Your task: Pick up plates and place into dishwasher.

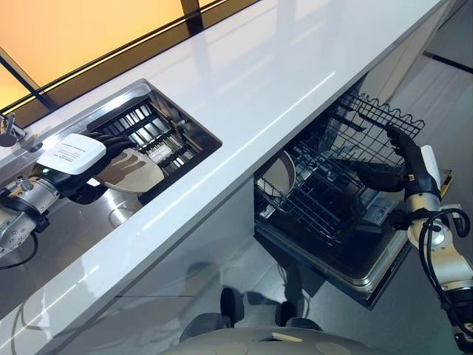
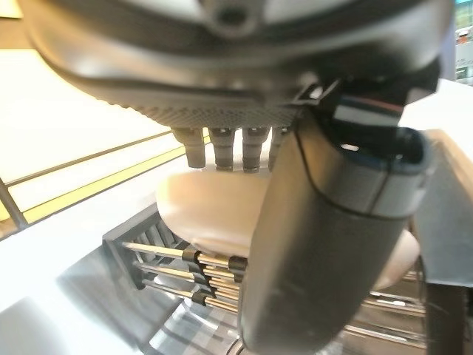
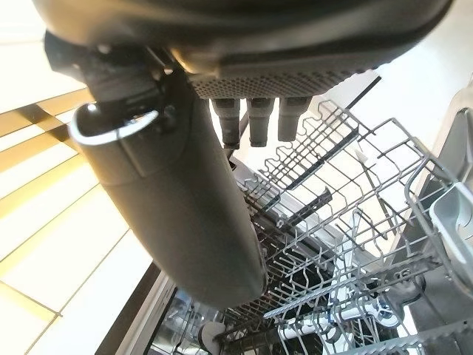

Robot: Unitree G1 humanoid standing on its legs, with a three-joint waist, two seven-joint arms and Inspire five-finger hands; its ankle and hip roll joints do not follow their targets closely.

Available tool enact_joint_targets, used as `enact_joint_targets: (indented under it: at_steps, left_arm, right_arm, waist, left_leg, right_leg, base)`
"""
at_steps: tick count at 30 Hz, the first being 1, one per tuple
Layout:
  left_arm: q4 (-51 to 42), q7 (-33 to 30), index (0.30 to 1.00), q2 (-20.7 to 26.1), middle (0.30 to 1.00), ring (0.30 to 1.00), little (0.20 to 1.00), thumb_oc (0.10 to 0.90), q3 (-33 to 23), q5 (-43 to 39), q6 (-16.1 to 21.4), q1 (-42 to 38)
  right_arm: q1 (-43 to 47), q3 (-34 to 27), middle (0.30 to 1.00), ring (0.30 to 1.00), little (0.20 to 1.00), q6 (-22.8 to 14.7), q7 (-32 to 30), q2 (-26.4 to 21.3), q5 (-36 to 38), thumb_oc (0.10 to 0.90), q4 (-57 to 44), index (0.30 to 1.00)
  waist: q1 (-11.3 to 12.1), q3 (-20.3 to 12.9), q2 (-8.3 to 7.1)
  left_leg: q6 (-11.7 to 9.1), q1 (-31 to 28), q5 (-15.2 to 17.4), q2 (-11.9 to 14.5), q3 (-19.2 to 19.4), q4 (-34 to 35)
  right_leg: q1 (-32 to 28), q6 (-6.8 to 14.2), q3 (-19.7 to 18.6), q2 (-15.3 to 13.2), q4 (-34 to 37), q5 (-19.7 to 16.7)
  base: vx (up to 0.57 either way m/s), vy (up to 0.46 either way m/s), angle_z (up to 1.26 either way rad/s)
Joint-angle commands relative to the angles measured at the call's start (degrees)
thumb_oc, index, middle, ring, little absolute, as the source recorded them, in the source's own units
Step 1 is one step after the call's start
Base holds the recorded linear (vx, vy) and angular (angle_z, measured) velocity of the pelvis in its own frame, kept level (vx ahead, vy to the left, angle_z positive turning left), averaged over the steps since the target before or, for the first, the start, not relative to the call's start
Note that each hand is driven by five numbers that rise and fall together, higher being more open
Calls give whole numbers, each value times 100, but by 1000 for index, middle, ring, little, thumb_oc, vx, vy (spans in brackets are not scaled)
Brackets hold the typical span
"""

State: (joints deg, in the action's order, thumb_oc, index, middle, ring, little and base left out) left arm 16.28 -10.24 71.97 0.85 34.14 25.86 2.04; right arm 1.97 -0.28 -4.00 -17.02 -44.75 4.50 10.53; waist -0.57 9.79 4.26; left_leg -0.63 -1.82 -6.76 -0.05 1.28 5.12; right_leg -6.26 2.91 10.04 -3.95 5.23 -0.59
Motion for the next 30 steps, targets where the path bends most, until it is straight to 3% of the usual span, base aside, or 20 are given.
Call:
enact_joint_targets:
  at_steps: [1,12,26,30]
  left_arm:
    - [428,-136,300,143,300,300,200,100,-257,-303,-384,-834]
    - [541,-257,300,94,300,300,200,100,-76,-368,-474,-1135]
    - [45,-1252,300,544,300,300,200,100,-536,-560,-274,-1334]
    - [-214,-874,300,702,300,300,200,100,-711,-1130,-440,-1433]
  right_arm:
    - [454,-208,900,900,900,-740,-127,-566,32,800,-712,900]
    - [507,-200,900,900,900,-824,-144,-577,58,800,-818,900]
    - [593,-220,900,900,900,-942,-169,-643,188,800,-974,900]
    - [679,-181,900,900,900,-930,-197,-667,261,800,-1021,900]
  waist:
    - [-39,-244,-275]
    - [-57,-251,-304]
    - [8,-362,-277]
    - [48,-400,-258]
  left_leg:
    - [-5,-371,685,-264,200,-12]
    - [-11,-393,704,-253,218,-12]
    - [-43,-429,706,-271,142,-12]
    - [-45,-439,702,-274,103,-12]
  right_leg:
    - [121,480,18,-65,-23,-328]
    - [104,482,-4,-54,-23,-310]
    - [27,463,31,-54,-23,-275]
    - [-3,453,49,-53,-23,-258]
  base:
    - [3,8,-5]
    - [0,0,0]
    - [0,-1,0]
    - [0,0,0]
